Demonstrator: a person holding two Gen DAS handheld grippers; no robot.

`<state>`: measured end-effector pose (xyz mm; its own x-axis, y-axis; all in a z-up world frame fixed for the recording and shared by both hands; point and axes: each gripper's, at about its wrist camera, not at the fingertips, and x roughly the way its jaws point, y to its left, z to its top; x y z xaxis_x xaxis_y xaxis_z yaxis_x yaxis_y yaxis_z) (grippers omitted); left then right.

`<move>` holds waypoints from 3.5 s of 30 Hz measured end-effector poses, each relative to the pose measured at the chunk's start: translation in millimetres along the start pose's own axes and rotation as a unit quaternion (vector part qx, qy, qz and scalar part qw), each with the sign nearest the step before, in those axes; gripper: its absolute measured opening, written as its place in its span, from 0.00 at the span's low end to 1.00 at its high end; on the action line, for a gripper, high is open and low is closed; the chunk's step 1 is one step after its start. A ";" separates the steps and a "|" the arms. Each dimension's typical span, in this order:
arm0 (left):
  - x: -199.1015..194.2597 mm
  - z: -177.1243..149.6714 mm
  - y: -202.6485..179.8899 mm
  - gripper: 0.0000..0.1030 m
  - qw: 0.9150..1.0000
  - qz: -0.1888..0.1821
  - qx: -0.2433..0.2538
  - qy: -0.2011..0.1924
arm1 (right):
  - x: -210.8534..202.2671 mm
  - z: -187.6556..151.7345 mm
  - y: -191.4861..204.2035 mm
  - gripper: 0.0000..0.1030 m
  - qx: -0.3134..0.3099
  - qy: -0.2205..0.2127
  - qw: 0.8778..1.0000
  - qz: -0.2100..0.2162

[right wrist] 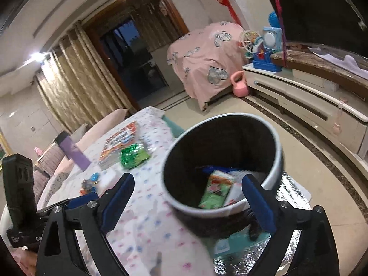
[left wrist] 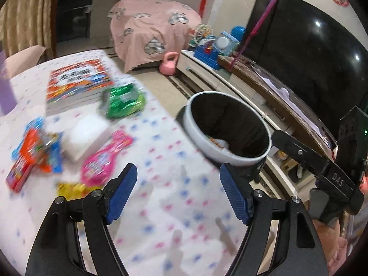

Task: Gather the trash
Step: 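Move both open tools back toward the table, then grasp the red candy tube with the left tool while the right tool grasps the yellow chip bag, then carry both items over the bin and open both tools to drop them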

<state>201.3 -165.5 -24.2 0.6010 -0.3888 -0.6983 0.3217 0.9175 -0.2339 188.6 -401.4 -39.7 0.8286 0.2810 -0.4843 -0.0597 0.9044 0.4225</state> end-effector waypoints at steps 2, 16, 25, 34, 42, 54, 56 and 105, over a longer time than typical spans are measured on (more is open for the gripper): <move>-9.5 -8.6 15.1 0.74 1.000 0.006 -0.012 0.000 | -1.0 -7.1 13.3 0.94 -0.005 0.003 1.000 0.009; -64.8 -57.8 125.4 0.74 0.992 0.066 -0.111 -0.016 | 22.2 -64.0 93.5 0.96 -0.029 0.072 0.995 0.056; -81.9 -74.3 168.0 0.74 0.987 0.091 -0.128 -0.023 | 36.3 -86.8 140.4 0.97 -0.068 0.089 0.991 0.070; -75.0 -68.0 196.6 0.74 0.988 0.099 -0.121 -0.010 | 54.3 -92.7 169.7 0.96 -0.076 0.113 0.986 0.093; -56.8 -39.7 209.6 0.74 0.992 0.110 -0.066 0.003 | 73.0 -92.1 185.4 0.95 -0.085 0.125 0.982 0.109; -1.7 -14.0 221.6 0.72 0.992 0.118 -0.021 0.050 | 118.9 -94.4 188.7 0.74 -0.070 0.163 0.978 0.111; 3.3 -13.9 220.9 0.50 0.992 0.115 -0.021 0.055 | 124.0 -95.5 187.6 0.64 -0.068 0.170 0.977 0.109; -12.1 -8.1 1.1 0.33 0.999 -0.023 0.043 0.009 | -5.4 -23.3 11.3 0.46 0.020 0.025 0.999 0.029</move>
<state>188.5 -159.0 -21.5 0.5712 -0.4282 -0.7002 0.4107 0.8878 -0.2079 170.4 -385.2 -50.2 0.7950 0.3493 -0.4960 -0.0832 0.8727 0.4811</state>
